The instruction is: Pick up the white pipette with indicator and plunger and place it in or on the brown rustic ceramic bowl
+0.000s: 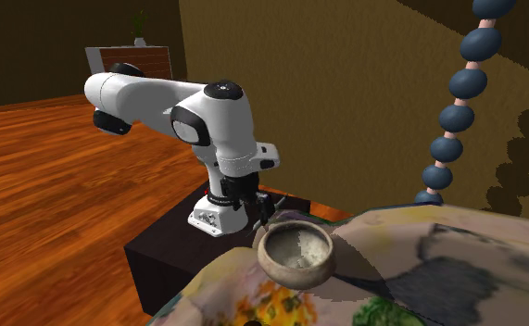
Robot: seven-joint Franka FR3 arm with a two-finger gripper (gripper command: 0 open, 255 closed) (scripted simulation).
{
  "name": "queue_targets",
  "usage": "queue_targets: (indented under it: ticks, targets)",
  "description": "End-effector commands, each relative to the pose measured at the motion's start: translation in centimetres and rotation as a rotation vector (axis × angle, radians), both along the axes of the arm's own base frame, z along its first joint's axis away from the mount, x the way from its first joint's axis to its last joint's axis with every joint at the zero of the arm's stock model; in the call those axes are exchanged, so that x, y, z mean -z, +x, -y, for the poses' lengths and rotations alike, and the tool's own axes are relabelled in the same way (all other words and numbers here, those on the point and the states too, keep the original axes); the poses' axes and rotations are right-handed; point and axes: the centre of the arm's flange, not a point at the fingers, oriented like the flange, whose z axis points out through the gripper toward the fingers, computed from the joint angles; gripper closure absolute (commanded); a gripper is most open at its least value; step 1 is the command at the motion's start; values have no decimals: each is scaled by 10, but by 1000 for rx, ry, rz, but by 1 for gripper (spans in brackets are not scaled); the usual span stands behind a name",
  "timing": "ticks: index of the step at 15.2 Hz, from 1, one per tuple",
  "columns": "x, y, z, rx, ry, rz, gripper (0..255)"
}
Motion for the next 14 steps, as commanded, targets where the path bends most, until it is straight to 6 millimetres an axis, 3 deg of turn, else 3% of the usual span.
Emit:
queue_targets:
  ticks: [1,6,14]
  targets:
    - [12,2,1,-17,1,4,0]
    - [41,3,-6,-17,1,4,0]
    - [41,3,-6,-17,1,4,0]
